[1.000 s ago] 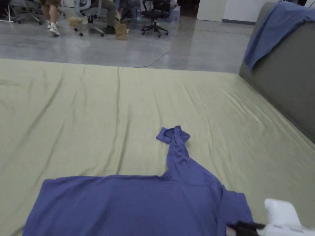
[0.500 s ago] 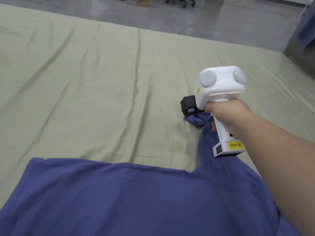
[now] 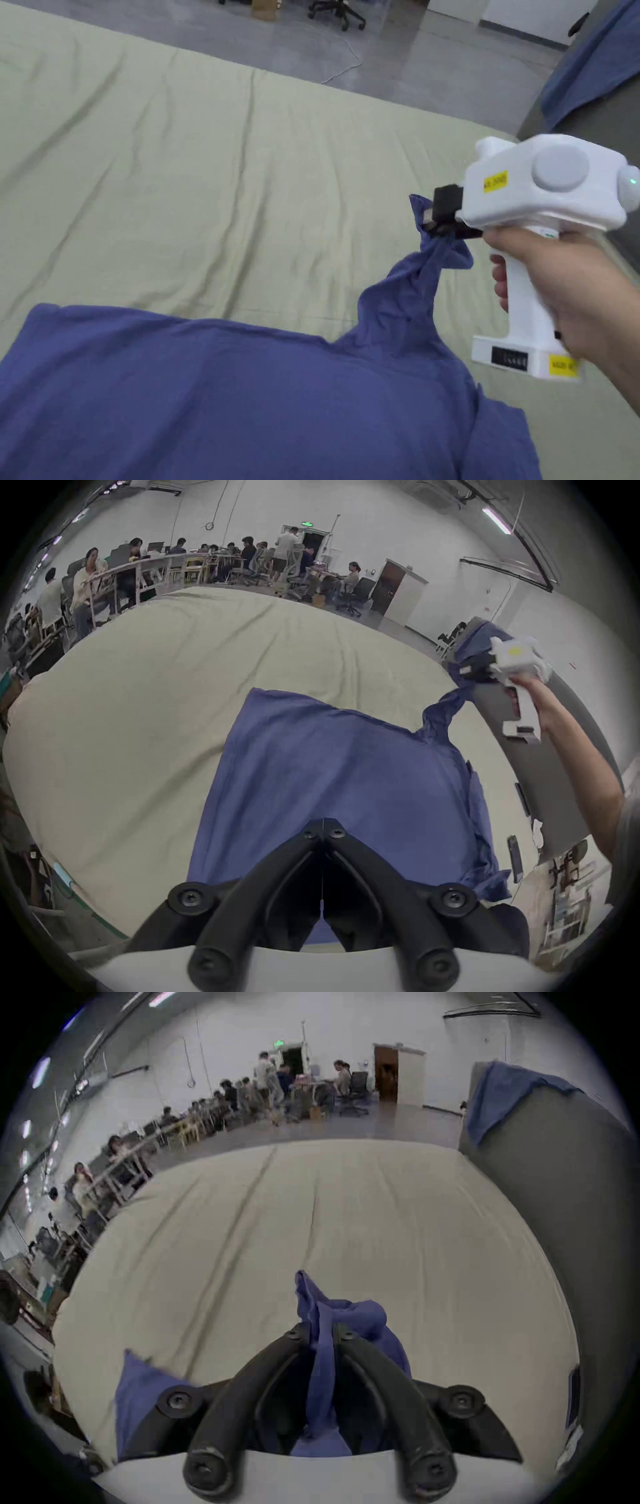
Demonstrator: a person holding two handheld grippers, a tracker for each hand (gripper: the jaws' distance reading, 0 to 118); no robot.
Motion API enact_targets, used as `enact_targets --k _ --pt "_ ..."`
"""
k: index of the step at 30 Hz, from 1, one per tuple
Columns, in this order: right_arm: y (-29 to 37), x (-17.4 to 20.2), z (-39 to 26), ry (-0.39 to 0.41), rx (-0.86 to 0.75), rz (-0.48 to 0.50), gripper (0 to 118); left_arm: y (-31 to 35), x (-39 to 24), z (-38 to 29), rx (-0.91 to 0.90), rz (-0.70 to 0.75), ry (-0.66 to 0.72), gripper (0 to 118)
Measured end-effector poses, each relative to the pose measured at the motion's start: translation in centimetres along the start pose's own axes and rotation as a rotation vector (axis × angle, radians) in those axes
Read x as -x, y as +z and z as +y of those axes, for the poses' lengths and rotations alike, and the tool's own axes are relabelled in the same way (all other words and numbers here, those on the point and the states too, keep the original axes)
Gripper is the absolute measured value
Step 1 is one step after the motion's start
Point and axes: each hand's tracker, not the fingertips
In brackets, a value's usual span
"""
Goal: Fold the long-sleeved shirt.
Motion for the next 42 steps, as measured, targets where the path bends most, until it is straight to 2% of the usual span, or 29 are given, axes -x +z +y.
enact_targets --k 3,6,8,9,10,12,13,14,16,18,19,20,21,24,27,28,29,30,31,32,33,34,35,37,38,42 --pt "6.1 0.5 -6.8 -0.021 0.011 -0.028 7 1.6 -0.7 -0.6 -0.008 -0.014 -0.015 0" --pt "8.5 1.1 -14.6 -0.099 0.097 -0.065 7 2.9 -1.3 -1.2 -0.01 -0.018 -0.021 0" --pt "7.9 1.0 -19.8 -0.184 0.136 -0.116 7 3.3 -1.2 -1.8 -0.009 -0.01 -0.022 0" --pt "7.1 1.3 -22.0 -0.195 0.178 -0.16 7 3.5 -1.2 -2.0 -0.004 -0.004 -0.025 0" --pt "5.8 1.6 -24.3 -0.245 0.243 -0.183 7 3.6 -1.1 -2.1 0.002 -0.003 -0.022 0" --pt "2.3 1.5 -27.7 -0.314 0.372 -0.131 10 4.0 -1.1 -2.2 0.018 -0.007 -0.012 0" --pt "1.3 1.4 -29.0 -0.345 0.32 -0.119 13 4.4 -1.1 -2.3 0.022 -0.009 -0.01 0" --pt "2.1 1.5 -28.7 -0.307 0.16 -0.173 14 4.9 -1.2 -2.4 0.022 -0.011 -0.01 0" --pt "2.3 2.1 -26.5 -0.264 0.28 -0.179 29 6.0 -1.3 -2.5 0.016 -0.014 -0.01 0" --pt "3.4 1.3 -25.0 -0.242 0.332 -0.117 75 7.1 -1.2 -2.8 0.003 -0.018 -0.009 0" --pt "5.4 1.0 -23.9 -0.246 0.349 -0.053 92 7.6 -1.1 -2.9 -0.004 -0.018 -0.007 0" --pt "7.4 0.7 -23.6 -0.263 0.34 -0.034 99 7.9 -1.0 -3.1 -0.011 -0.016 -0.005 0" --pt "10.0 0.7 -23.7 -0.283 0.283 -0.049 99 8.2 -0.9 -3.3 -0.015 -0.013 -0.004 0" --pt "18.2 1.3 -24.9 -0.245 0.071 -0.005 99 8.6 -0.9 -4.1 -0.014 0.006 -0.003 0" --pt "22.7 2.7 -28.6 -0.118 0.009 0.008 99 7.9 -0.9 -5.1 0.019 0.02 -0.01 0" --pt "23.3 3.0 -30.1 -0.098 0.0 -0.002 97 7.4 -1.0 -5.2 0.036 0.025 -0.009 0" --pt "23.7 3.3 -31.5 -0.092 -0.011 -0.018 75 6.9 -1.0 -5.3 0.048 0.028 -0.006 0" --pt "23.7 3.5 -32.5 -0.1 -0.001 -0.019 32 6.5 -1.1 -5.2 0.057 0.03 -0.006 0" --pt "23.0 3.7 -33.2 -0.096 0.054 -0.029 0 5.9 -1.1 -4.9 0.064 0.03 -0.01 0" --pt "22.7 3.6 -33.9 -0.131 0.114 0.004 0 5.2 -1.2 -4.1 0.066 0.025 -0.015 0" --pt "22.4 2.8 -34.2 -0.132 0.16 0.057 0 4.5 -1.2 -3.2 0.06 0.014 -0.023 0" --pt "22.2 2.2 -34.4 -0.154 0.176 0.116 0 3.5 -1.2 -1.8 0.039 -0.003 -0.045 9" --pt "21.9 1.7 -34.0 -0.187 0.16 0.135 0 1.9 -1.0 0.1 0.012 -0.024 -0.071 35" --pt "21.8 1.0 -33.6 -0.207 0.14 0.105 0 -2.5 -0.2 4.4 0.032 -0.028 -0.095 103" --pt "21.5 0.7 -33.3 -0.213 0.131 0.097 0 -5.5 0.3 6.8 0.101 0.05 -0.134 118" --pt "20.8 -0.4 -32.9 -0.263 0.108 0.116 0 -16.1 3.6 14.3 0.019 0.284 -0.124 118"
